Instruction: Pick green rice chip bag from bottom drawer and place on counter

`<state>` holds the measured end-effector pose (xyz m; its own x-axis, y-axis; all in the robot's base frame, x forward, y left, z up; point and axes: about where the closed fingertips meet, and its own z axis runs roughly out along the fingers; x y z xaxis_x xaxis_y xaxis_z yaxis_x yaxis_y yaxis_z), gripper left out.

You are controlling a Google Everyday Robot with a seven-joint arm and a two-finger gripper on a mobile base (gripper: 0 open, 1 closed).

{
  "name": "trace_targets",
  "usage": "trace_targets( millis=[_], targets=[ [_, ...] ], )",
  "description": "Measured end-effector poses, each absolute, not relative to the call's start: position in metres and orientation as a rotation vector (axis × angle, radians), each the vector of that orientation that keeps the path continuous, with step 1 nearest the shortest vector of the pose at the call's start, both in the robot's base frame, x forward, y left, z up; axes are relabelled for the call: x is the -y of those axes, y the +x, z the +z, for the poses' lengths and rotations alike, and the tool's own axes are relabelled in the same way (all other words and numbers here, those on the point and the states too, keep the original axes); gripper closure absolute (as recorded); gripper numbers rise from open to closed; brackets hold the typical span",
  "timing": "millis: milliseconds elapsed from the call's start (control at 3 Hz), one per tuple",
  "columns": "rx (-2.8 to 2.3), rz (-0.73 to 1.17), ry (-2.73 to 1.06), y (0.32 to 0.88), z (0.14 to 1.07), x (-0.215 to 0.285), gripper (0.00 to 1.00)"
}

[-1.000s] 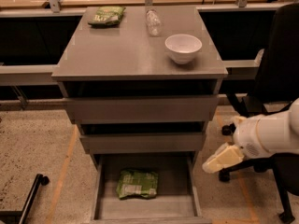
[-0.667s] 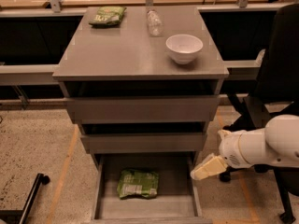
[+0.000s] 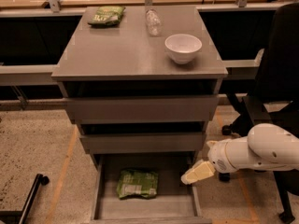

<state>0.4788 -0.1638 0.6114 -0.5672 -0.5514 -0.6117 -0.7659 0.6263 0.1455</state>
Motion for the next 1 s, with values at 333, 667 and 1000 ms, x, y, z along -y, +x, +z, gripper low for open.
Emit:
trace_targets(
  millis=[333,667,1000],
  targets=[
    [-2.352,0.515,-1.02,0.475,0.594,0.161,0.0],
    [-2.336,0.579,-1.001,0.471,0.531,0.149,0.0],
    [-2.331,0.567,-1.006,0.471,0.533,0.148,0.0]
  ],
)
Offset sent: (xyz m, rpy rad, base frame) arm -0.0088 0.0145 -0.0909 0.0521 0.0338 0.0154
